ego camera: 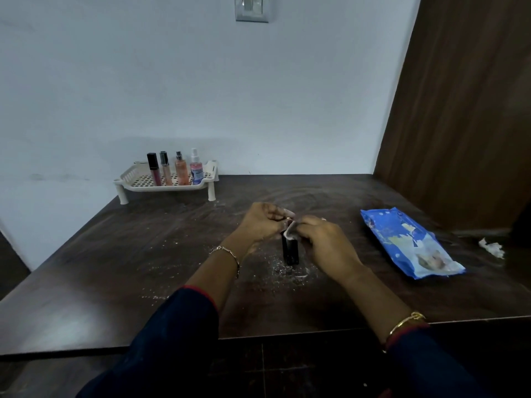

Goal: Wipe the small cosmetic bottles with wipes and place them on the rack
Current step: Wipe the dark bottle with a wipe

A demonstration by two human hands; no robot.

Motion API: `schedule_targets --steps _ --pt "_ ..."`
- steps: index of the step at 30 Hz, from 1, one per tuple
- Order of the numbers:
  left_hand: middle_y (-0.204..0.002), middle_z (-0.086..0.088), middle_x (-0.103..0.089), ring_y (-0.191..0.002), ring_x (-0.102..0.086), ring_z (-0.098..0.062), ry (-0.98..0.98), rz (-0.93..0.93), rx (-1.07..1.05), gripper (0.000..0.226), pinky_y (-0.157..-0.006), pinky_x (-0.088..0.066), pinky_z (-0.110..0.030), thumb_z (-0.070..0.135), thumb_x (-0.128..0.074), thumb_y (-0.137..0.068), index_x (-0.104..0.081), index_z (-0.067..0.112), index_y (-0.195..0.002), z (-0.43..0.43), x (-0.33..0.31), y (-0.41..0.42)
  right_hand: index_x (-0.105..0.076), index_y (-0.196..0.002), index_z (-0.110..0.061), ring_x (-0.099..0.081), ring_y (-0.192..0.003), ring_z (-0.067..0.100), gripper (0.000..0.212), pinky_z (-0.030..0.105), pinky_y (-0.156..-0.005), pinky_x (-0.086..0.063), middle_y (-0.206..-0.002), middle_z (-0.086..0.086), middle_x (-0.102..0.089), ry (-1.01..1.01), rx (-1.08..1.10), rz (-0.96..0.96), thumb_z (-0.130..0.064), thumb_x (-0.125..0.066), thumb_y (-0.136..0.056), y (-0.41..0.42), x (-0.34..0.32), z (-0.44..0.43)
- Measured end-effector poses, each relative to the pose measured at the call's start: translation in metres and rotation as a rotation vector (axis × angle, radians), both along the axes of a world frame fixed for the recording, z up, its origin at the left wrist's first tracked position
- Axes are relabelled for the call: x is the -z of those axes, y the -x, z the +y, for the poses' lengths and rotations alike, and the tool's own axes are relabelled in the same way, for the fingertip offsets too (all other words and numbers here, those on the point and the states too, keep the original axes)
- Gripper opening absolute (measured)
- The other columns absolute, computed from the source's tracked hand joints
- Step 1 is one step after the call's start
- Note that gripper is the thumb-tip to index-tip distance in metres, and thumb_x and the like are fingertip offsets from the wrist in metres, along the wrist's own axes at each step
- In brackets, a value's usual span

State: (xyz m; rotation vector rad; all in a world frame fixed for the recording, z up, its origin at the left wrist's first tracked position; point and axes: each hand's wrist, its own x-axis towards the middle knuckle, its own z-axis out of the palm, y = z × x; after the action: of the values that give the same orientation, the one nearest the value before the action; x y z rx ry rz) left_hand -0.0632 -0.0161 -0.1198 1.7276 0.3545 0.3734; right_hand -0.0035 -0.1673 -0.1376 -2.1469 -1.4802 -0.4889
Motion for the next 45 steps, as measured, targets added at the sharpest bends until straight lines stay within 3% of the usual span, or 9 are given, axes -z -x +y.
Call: schedule_targets --steps 13,16,21,25,30,34,39,42,45 --pt "-0.09 -0.003 -0.071 -0.087 -0.066 -0.014 0.035 0.006 0.02 0.01 -0.07 -0.055 -0.029 0.001 -0.068 -0.08 -0.069 0.008 -0.087 0.005 0.002 0.0 -0.072 -0.095 -0.023 -0.061 -0.097 0.016 0.03 0.027 -0.081 -0.046 -0.105 -0.005 -0.067 0.278 -0.099 0.044 -0.006 -0.056 -0.076 0.009 0.016 -0.019" --pt "-0.088 0.001 -0.07 -0.078 -0.065 -0.009 0.008 0.016 0.041 0.014 -0.063 -0.055 -0.024 0.002 -0.068 -0.08 -0.068 0.002 -0.095 0.007 -0.003 0.005 -0.067 -0.079 -0.017 -0.061 -0.08 0.019 0.012 0.025 -0.069 -0.042 -0.083 -0.002 -0.062 0.034 -0.05 0.169 -0.007 -0.06 -0.076 -0.003 0.014 -0.019" --pt "-0.098 0.0 -0.071 -0.092 -0.066 -0.014 0.066 0.019 0.082 0.028 -0.083 -0.055 -0.037 -0.01 -0.058 -0.082 -0.067 0.009 -0.1 0.01 -0.003 0.016 -0.066 -0.078 -0.021 -0.066 -0.079 0.013 0.025 0.024 -0.072 -0.054 -0.082 -0.004 -0.069 -0.417 0.06 0.535 0.003 -0.065 -0.079 -0.002 0.011 0.005" --pt "-0.103 -0.004 -0.069 -0.091 -0.065 -0.014 0.139 -0.018 0.075 0.028 -0.077 -0.057 -0.031 -0.011 -0.054 -0.084 -0.067 0.012 -0.093 0.01 0.0 0.024 -0.068 -0.078 -0.013 -0.053 -0.068 -0.008 0.014 0.001 -0.062 -0.036 -0.069 -0.022 -0.052 -0.31 0.078 0.34 0.0 -0.068 -0.078 0.013 0.011 0.013" --pt "-0.098 -0.007 -0.07 -0.086 -0.065 -0.013 0.179 -0.071 0.018 0.013 -0.076 -0.055 -0.03 0.0 -0.065 -0.082 -0.067 0.008 -0.092 0.007 0.008 0.025 -0.067 -0.075 -0.017 -0.053 -0.066 -0.001 0.022 0.006 -0.063 -0.037 -0.071 -0.015 -0.055 -0.167 0.043 0.121 0.005 -0.067 -0.074 0.021 0.008 0.013" --pt "-0.1 -0.01 -0.07 -0.096 -0.066 -0.02 0.233 -0.085 -0.032 0.008 -0.082 -0.055 -0.037 0.001 -0.065 -0.083 -0.066 0.01 -0.085 0.012 0.014 0.026 -0.069 -0.085 -0.016 -0.064 -0.079 0.023 0.026 0.038 -0.071 -0.053 -0.086 0.001 -0.067 -0.045 0.014 0.099 0.004 -0.061 -0.07 0.023 0.025 0.008" --pt "-0.094 -0.004 -0.071 -0.089 -0.066 -0.013 0.211 -0.07 -0.008 0.01 -0.072 -0.057 -0.027 0.0 -0.061 -0.085 -0.064 0.01 -0.085 0.011 0.011 0.025 -0.065 -0.076 -0.018 -0.063 -0.076 0.026 0.021 0.019 -0.064 -0.037 -0.078 0.001 -0.062 0.079 -0.011 0.084 0.002 -0.064 -0.071 0.025 0.022 -0.003" --pt "-0.095 -0.001 -0.071 -0.091 -0.064 -0.012 0.163 -0.052 0.003 0.012 -0.078 -0.053 -0.032 0.002 -0.061 -0.086 -0.063 0.013 -0.084 0.01 0.007 0.027 -0.071 -0.087 -0.015 -0.062 -0.088 0.021 0.024 0.031 -0.077 -0.049 -0.09 0.0 -0.064 0.236 -0.004 0.044 0.002 -0.058 -0.074 0.021 0.016 -0.007" --pt "-0.097 0.003 -0.07 -0.091 -0.063 -0.005 0.071 -0.031 0.012 0.015 -0.074 -0.051 -0.029 0.004 -0.061 -0.087 -0.063 0.018 -0.081 0.01 0.003 0.031 -0.071 -0.083 -0.021 -0.063 -0.087 0.012 0.025 0.022 -0.075 -0.049 -0.086 -0.008 -0.064 0.21 0.022 0.151 0.0 -0.062 -0.074 0.01 0.014 -0.007"
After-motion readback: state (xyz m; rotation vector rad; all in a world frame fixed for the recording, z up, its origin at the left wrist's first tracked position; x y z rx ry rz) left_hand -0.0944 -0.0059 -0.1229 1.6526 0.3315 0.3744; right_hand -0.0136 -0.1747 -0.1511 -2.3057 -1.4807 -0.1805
